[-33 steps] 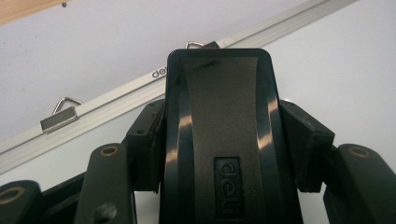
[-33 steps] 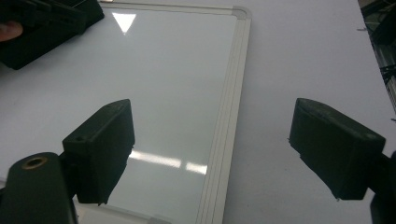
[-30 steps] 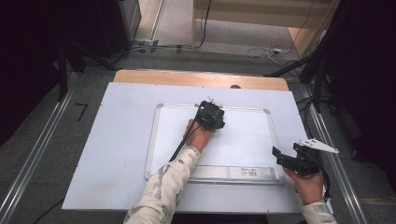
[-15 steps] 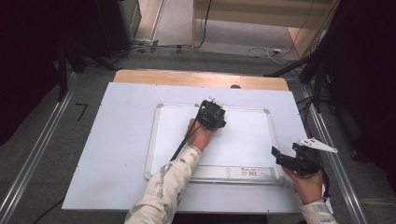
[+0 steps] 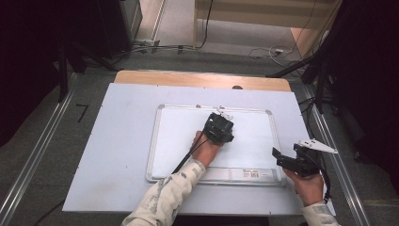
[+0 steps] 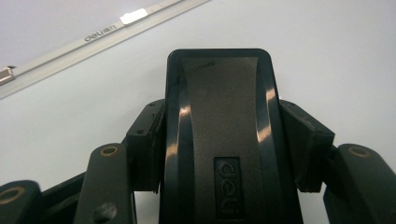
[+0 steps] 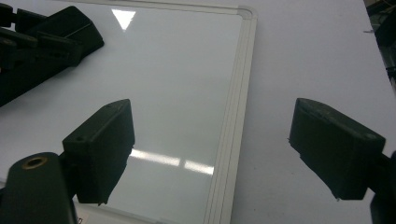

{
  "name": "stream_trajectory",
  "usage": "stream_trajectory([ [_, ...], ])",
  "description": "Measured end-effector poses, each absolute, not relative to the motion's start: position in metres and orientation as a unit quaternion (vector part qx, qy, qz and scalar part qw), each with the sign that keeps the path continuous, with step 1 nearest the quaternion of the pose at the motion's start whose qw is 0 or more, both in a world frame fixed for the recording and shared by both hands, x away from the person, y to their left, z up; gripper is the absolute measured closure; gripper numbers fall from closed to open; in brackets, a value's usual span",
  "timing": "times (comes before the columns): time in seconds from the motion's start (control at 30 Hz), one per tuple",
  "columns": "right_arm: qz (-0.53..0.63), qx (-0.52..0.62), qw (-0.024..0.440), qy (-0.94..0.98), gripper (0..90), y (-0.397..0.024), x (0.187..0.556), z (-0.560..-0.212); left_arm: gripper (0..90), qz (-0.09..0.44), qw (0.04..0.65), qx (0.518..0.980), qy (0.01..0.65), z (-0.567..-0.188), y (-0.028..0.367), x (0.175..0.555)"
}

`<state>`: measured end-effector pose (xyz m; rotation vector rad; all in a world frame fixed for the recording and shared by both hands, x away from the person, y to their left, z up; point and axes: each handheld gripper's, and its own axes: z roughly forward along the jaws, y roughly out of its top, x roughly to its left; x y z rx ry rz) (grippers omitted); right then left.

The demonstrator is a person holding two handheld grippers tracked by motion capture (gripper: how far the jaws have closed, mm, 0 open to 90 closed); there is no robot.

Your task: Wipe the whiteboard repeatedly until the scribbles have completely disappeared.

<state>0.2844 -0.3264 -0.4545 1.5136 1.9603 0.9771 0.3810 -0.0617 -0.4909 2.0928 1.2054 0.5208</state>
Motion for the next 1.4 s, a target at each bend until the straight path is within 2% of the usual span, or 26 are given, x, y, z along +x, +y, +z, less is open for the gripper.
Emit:
stream_trajectory([
  [0.37,0.357,0.550,0.236,0.718,12.7,-0.323,0.286,-0.455,41.0,0.196,0.335,0.803,0.452,-0.491,-0.086,0.380],
  [0.73,0.359,0.551,0.236,0.715,12.7,-0.327,0.284,-0.454,41.0,0.200,0.334,0.795,0.466,-0.491,-0.082,0.398],
  [0.93,0.357,0.554,0.235,0.714,12.7,-0.328,0.283,-0.455,41.0,0.206,0.329,0.788,0.479,-0.491,-0.069,0.406],
  [1.4,0.355,0.554,0.237,0.715,12.7,-0.327,0.283,-0.455,41.0,0.224,0.316,0.758,0.524,-0.491,-0.006,0.415],
])
